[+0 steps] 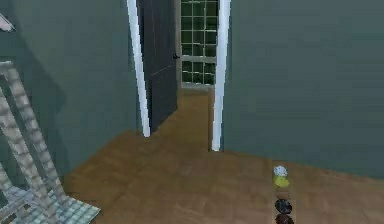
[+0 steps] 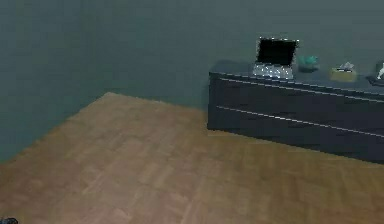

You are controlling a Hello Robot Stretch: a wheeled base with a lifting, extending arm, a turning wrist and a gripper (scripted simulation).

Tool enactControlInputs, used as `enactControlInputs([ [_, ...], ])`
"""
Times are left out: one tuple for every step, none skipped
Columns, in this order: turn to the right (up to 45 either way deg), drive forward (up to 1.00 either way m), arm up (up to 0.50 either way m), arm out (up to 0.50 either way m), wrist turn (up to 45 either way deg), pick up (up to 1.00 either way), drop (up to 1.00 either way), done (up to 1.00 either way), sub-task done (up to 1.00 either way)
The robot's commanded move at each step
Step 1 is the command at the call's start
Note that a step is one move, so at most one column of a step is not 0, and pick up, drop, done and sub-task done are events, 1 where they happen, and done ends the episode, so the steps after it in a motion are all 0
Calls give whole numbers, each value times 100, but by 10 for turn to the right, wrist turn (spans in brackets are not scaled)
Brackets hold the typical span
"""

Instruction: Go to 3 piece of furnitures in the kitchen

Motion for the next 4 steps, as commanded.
enactControlInputs([
  [0, 100, 0, 0, 0, 0, 0, 0, 0],
  [0, 95, 0, 0, 0, 0, 0, 0, 0],
  [150, 0, 0, 0, 0, 0, 0, 0, 0],
  [0, 35, 0, 0, 0, 0, 0, 0, 0],
])
